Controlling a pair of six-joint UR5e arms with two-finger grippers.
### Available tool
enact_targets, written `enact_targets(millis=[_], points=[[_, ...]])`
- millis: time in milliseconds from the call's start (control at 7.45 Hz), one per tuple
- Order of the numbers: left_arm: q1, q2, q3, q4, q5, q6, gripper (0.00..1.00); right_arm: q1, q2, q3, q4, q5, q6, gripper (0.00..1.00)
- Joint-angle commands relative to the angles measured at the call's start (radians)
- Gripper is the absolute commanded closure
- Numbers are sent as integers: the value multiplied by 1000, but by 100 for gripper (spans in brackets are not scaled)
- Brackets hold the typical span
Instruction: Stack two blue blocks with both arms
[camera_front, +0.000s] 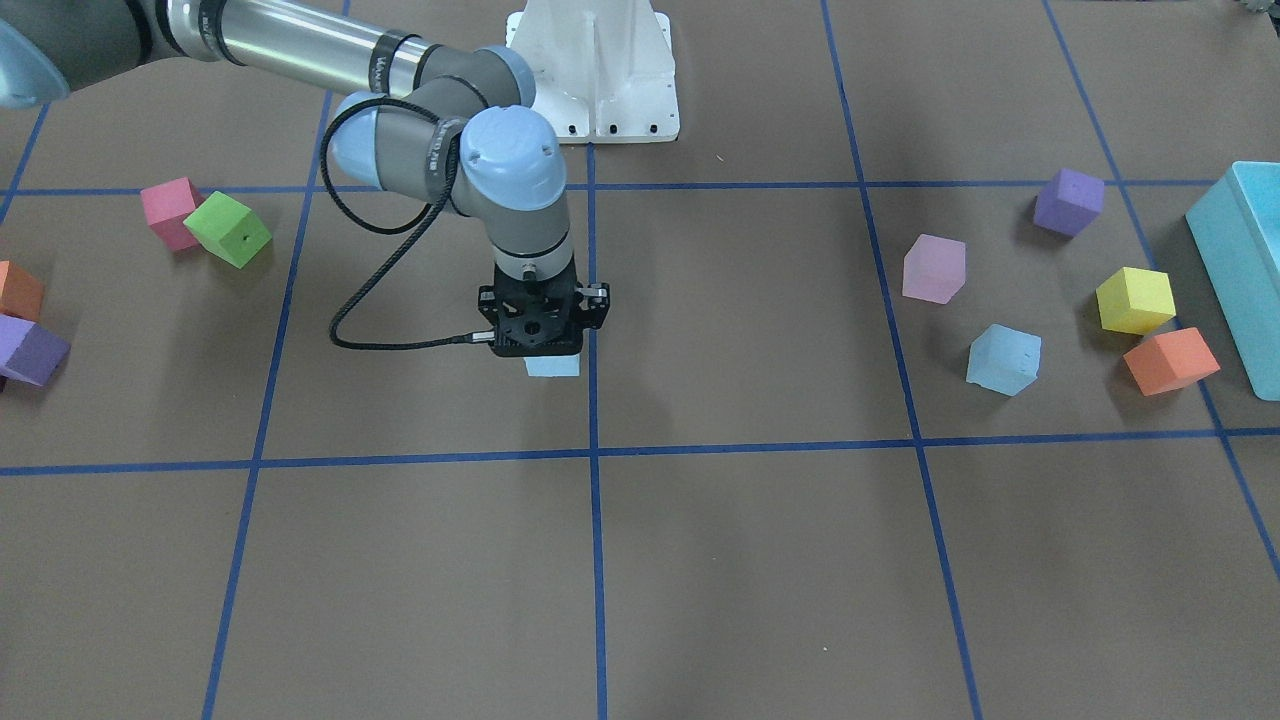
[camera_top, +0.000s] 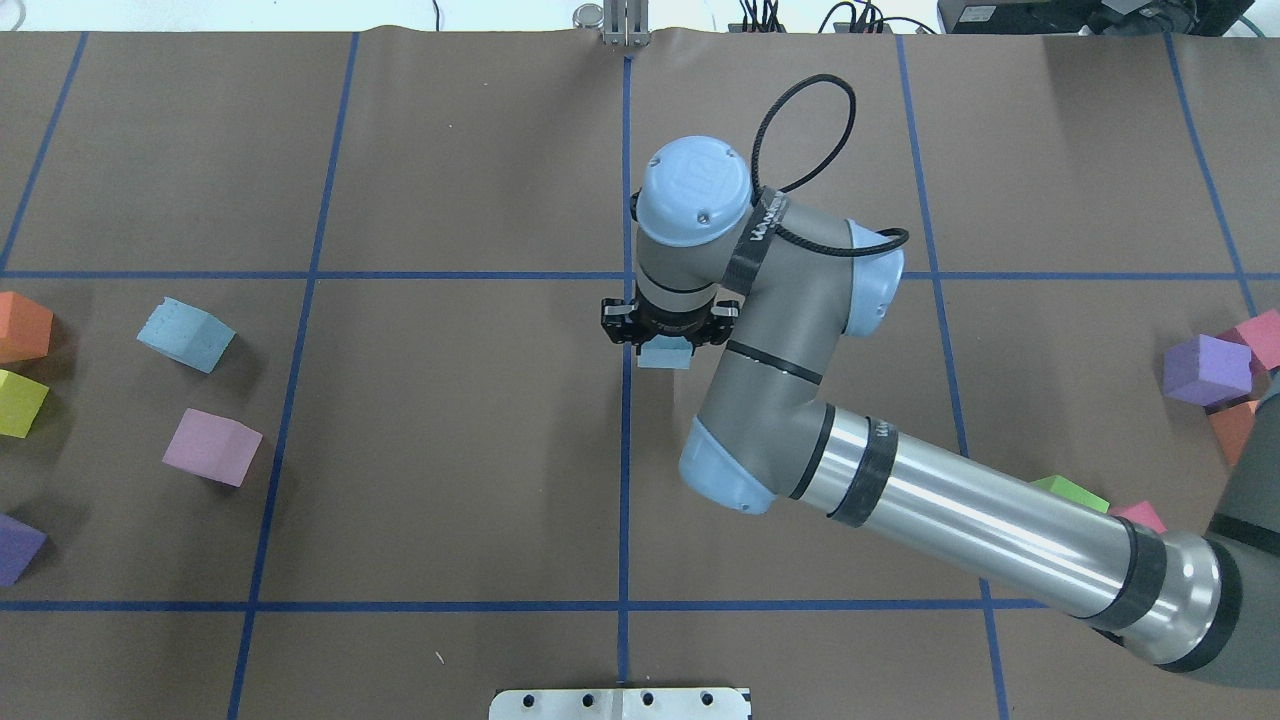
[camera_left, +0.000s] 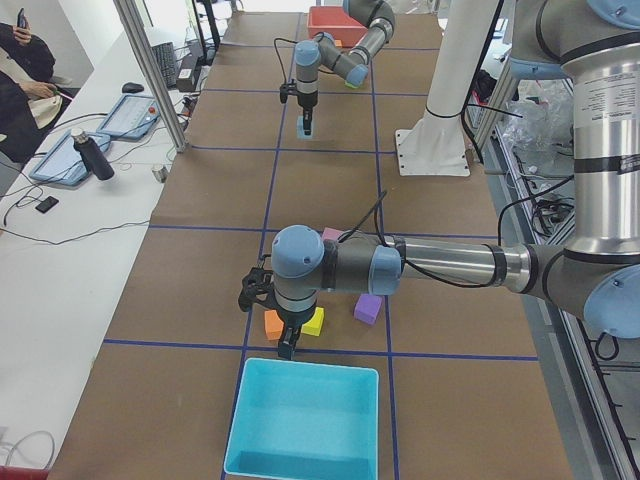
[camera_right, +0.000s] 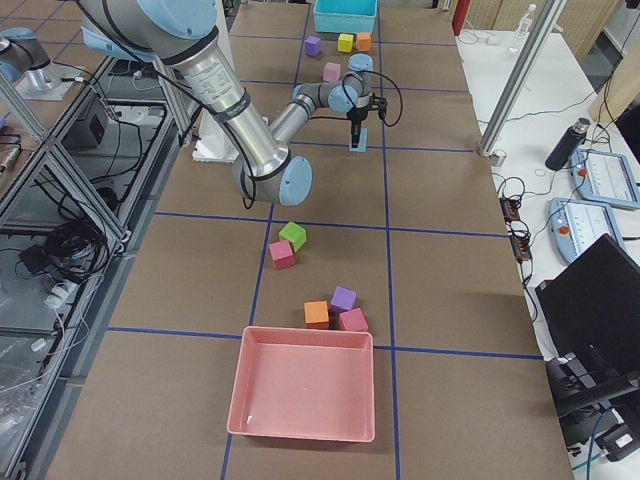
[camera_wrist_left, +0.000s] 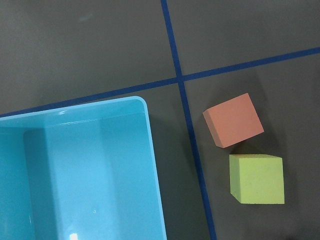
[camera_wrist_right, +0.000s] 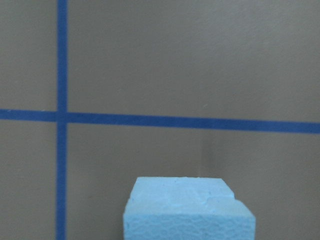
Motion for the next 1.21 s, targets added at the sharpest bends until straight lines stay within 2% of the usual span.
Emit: enact_targets(millis=[0, 268, 537, 805, 1074], points=[[0, 0, 0, 0, 0, 0, 2, -69, 29, -4, -19, -63, 37, 82], [0, 0, 0, 0, 0, 0, 2, -77, 24, -20, -17, -67, 26, 74], [0, 0, 0, 0, 0, 0, 2, -80, 26, -32, -13, -68, 24, 63], [0, 0, 0, 0, 0, 0, 2, -88, 27, -33, -13, -78, 23, 37], [0, -2, 0, 0, 0, 0, 2, -100, 26, -62, 74, -128, 23, 23]])
